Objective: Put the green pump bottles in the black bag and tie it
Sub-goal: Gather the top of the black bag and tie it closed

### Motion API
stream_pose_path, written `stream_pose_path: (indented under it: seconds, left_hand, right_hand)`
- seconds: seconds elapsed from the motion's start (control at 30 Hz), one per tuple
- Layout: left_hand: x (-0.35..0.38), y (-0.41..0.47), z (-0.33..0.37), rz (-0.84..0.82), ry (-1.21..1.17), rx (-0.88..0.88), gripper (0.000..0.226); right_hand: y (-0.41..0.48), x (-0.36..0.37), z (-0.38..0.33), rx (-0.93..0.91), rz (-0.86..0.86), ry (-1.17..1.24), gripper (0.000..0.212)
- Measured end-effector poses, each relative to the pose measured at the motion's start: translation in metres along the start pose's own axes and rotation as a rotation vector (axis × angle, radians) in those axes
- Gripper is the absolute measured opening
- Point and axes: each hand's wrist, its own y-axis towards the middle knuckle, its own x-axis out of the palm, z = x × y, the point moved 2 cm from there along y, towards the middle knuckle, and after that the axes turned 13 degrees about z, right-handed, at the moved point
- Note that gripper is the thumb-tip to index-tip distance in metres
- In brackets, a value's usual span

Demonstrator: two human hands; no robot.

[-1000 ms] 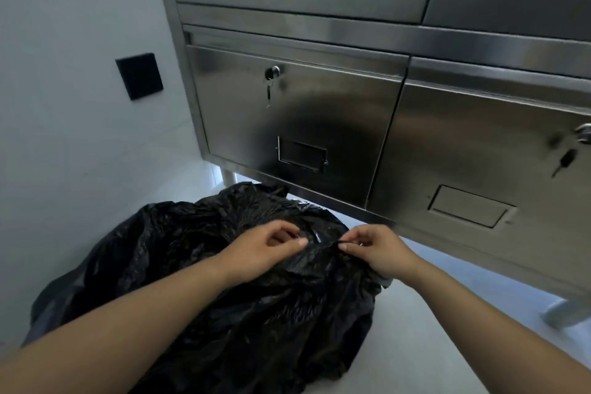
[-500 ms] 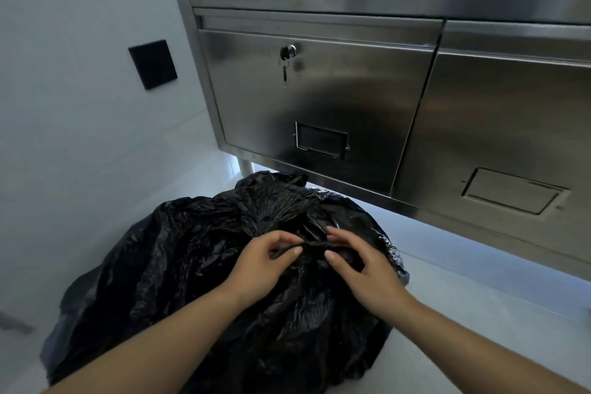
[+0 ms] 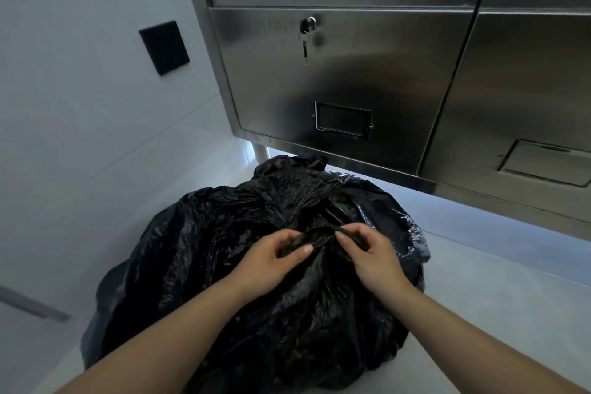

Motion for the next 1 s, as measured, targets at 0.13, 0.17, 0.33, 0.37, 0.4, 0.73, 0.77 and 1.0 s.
stream_pose_path:
  seconds: [0.13, 0.17, 0.33, 0.37, 0.4, 0.73, 0.77, 1.0]
  left_hand:
    - [-0.009, 0.007, 0.001, 0.176, -0.052, 0.000, 0.010]
    - [-0.010, 0.010, 0.003, 0.232, -0.075, -0.002, 0.012]
    - [-0.001, 0.013, 0.007, 0.308, -0.131, 0.026, 0.007]
    - [0.002, 0.013, 0.006, 0.301, -0.136, 0.028, 0.007]
    - [0.004, 0.012, 0.004, 0.290, -0.135, 0.033, 0.007]
    - [-0.030, 0.031, -0.015, 0.182, 0.299, 0.177, 0.010]
    - [-0.034, 0.039, -0.016, 0.207, 0.376, 0.219, 0.013]
    - [-0.014, 0.079, -0.042, 0.236, 0.708, 0.396, 0.047]
  right_hand:
    - [0.012, -0.003, -0.008, -0.005, 0.037, 0.041, 0.015]
    - [0.011, -0.002, -0.009, -0.008, 0.040, 0.029, 0.016]
    - [-0.003, 0.012, -0.012, 0.035, 0.071, 0.048, 0.044]
    - [-0.006, 0.016, -0.012, 0.042, 0.068, 0.067, 0.044]
    - [-0.009, 0.021, -0.012, 0.035, 0.054, 0.072, 0.041]
    - [0.001, 0.001, 0.011, -0.008, 0.051, -0.118, 0.013]
    - [0.002, -0.003, 0.015, 0.003, 0.059, -0.141, 0.013]
    - [-0.018, -0.021, 0.045, 0.124, 0.111, -0.222, 0.010]
